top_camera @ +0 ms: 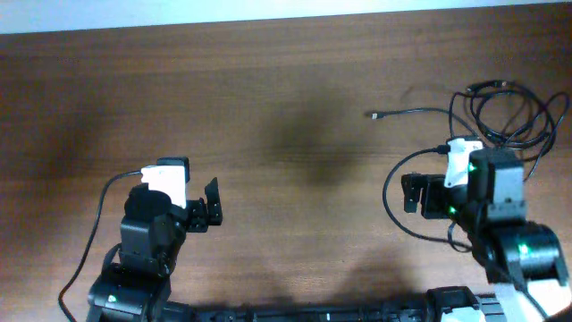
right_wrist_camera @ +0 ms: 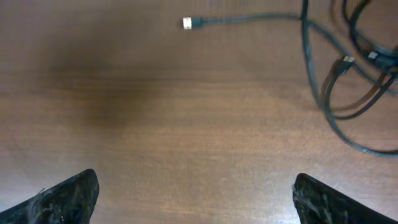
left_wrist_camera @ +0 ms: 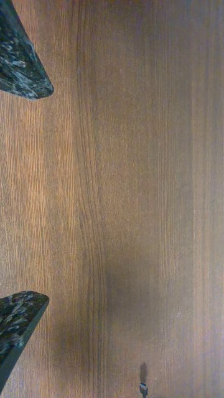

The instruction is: Untangle cables

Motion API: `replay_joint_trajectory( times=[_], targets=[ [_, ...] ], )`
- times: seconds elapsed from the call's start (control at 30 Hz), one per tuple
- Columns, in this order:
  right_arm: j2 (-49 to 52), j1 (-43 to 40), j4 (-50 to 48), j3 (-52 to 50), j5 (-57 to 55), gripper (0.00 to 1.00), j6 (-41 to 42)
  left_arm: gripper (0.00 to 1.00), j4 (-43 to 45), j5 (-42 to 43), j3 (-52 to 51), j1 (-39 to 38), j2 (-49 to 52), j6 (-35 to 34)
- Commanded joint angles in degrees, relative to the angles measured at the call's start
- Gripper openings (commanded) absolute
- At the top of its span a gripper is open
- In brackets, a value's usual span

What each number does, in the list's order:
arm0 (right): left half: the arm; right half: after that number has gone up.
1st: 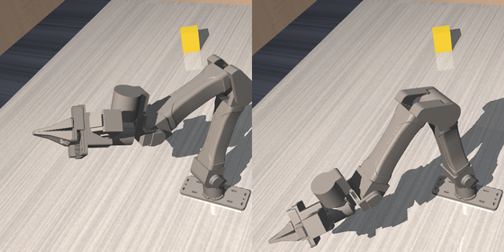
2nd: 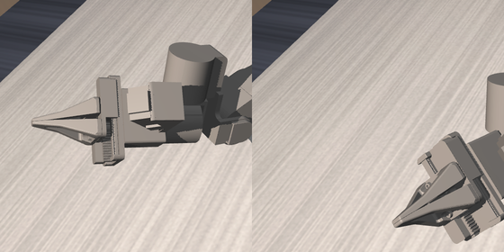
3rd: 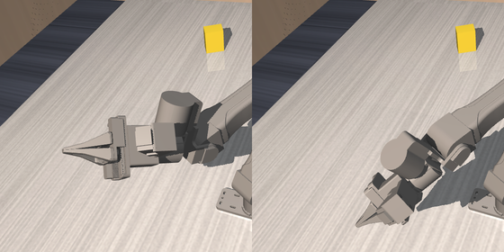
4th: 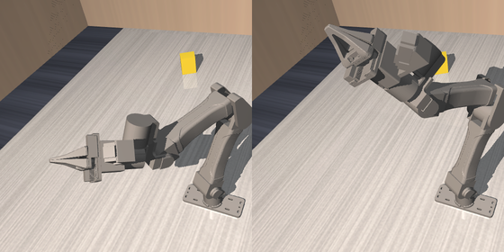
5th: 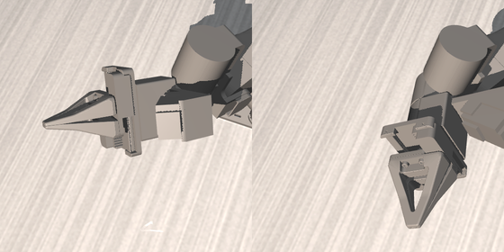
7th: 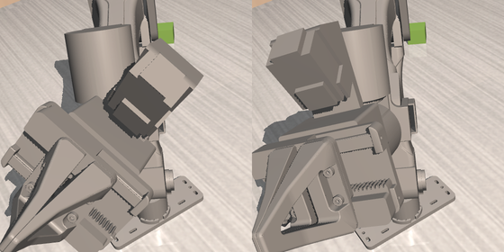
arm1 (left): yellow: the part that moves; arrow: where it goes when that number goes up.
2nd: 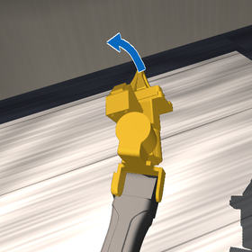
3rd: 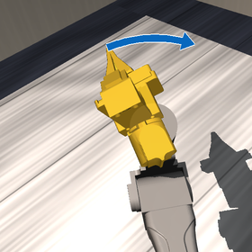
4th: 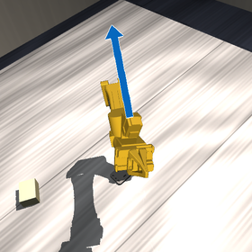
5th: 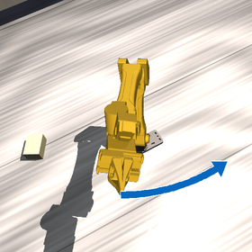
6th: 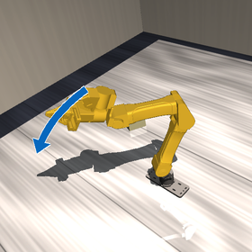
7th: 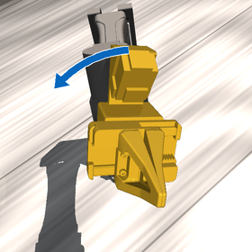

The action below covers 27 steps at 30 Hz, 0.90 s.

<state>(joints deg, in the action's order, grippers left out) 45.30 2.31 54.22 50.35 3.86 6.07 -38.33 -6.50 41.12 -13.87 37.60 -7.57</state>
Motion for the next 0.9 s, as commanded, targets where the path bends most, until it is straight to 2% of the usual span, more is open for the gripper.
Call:
replay_joint_trajectory(
  times=[0.0, 0.43, 0.87],
  targets=[
    [-5.4, -0.07, -0.04, -0.31, -0.94, 0.99, 0.42, 0.99, 0.07, -0.85, -0.52, -0.13, -0.17, -0.31],
    [-26.36, -0.04, -2.38, -0.31, -2.19, 0.99, 0.22, 0.99, 0.04, -0.85, -0.52, -0.13, -0.17, -0.31],
    [-31.19, 1.86, -9.7, -0.33, -2.58, 0.99, 0.2, 0.99, 0.07, -0.85, -0.52, -0.13, -0.17, -0.31]
  ],
)
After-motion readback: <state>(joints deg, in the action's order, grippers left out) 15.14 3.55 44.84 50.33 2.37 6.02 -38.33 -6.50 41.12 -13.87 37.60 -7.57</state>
